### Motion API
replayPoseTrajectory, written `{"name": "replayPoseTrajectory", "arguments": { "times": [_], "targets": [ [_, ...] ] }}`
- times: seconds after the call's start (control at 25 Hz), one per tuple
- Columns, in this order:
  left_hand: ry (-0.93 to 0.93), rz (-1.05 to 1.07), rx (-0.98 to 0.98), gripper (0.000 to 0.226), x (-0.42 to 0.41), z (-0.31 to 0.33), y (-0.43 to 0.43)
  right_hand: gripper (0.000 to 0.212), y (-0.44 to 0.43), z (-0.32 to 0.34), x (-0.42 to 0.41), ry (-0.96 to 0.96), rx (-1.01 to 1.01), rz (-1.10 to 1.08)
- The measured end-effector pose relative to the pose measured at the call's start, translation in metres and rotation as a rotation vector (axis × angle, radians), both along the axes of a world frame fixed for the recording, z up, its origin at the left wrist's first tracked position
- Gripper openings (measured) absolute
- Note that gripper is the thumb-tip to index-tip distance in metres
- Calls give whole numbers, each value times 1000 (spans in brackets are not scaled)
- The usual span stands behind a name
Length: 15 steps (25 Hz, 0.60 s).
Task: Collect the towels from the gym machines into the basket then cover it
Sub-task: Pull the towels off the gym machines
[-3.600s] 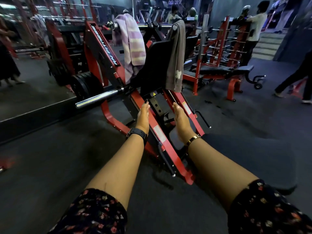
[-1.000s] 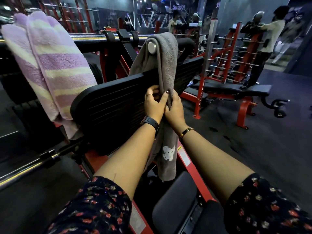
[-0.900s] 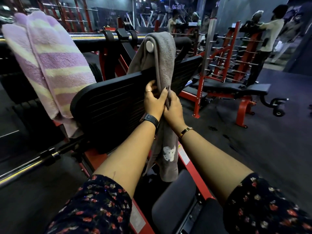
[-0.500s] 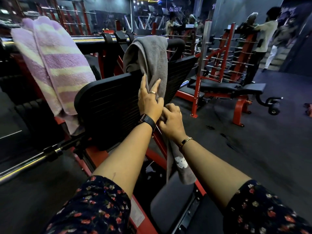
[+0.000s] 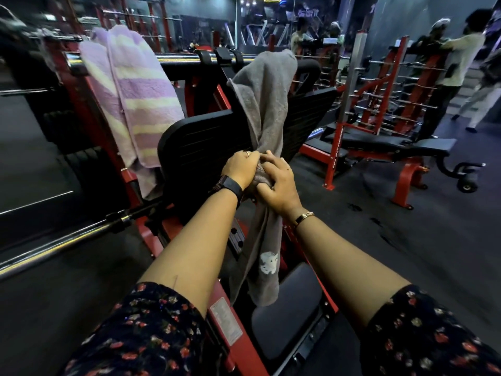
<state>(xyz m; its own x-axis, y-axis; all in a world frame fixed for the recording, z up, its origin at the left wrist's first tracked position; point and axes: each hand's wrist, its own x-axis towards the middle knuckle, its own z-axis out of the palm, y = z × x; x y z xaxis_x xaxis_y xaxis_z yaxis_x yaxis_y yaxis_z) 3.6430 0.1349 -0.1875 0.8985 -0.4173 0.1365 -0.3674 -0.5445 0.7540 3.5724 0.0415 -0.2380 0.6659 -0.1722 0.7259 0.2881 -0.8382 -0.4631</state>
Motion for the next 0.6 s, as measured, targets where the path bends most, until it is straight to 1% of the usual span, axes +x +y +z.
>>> {"name": "replayPoseTrajectory", "arguments": {
  "times": [0.04, 0.12, 0.2, 0.24, 0.32, 0.36, 0.44, 0.52, 0.6],
  "targets": [
    [54, 15, 2, 45, -1, -1, 4, 39, 4, -1, -1, -3, 1, 0],
    [173, 46, -63, 51, -6, -7, 17, 44, 15, -4, -4, -7, 53, 19],
    [212, 58, -143, 55, -9, -14, 31, 45, 28, -2, -7, 3, 158, 51],
    [182, 77, -194, 54, -10, -18, 38, 43, 35, 1, -6, -2, 206, 54],
    [78, 139, -361, 56, -14, -20, 56, 36, 51, 13, -4, -23, 297, 42],
    [29, 160, -453, 61, -17, -19, 64, 34, 58, 20, -2, -35, 342, 42],
    [-62, 139, -592, 70, -20, -14, 84, 31, 78, 34, 2, -62, 414, 62],
    [-123, 93, -678, 66, -22, -7, 108, 27, 103, 46, 7, -104, 460, 89],
    [-149, 74, -688, 60, -22, -3, 137, 23, 131, 54, 11, -137, 495, 121]
  ]
}}
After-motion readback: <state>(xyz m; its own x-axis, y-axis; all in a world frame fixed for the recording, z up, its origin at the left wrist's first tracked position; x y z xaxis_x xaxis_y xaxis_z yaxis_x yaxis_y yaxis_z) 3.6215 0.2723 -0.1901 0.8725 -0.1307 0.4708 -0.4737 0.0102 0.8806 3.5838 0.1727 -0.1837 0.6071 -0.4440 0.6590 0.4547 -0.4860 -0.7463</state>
